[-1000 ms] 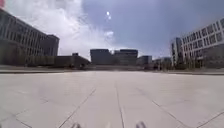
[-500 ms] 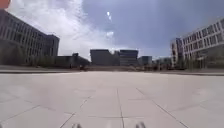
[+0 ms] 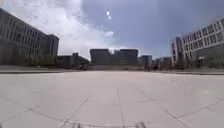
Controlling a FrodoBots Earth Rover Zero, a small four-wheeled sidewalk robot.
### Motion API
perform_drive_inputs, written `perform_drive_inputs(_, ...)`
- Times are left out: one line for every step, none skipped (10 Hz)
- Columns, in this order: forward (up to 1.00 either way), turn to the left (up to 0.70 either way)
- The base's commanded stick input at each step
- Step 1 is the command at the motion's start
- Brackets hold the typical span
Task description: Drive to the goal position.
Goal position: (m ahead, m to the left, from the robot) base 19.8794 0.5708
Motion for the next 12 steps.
perform_drive_inputs(0.45,0.03)
perform_drive_inputs(0.45,0.03)
perform_drive_inputs(0.45,0.03)
perform_drive_inputs(0.45,0.03)
perform_drive_inputs(0.45,0.03)
perform_drive_inputs(0.45,0.03)
perform_drive_inputs(0.45,0.03)
perform_drive_inputs(0.45,0.03)
perform_drive_inputs(0.45,0.03)
perform_drive_inputs(0.45,0.03)
perform_drive_inputs(0.45,0.03)
perform_drive_inputs(0.45,0.03)
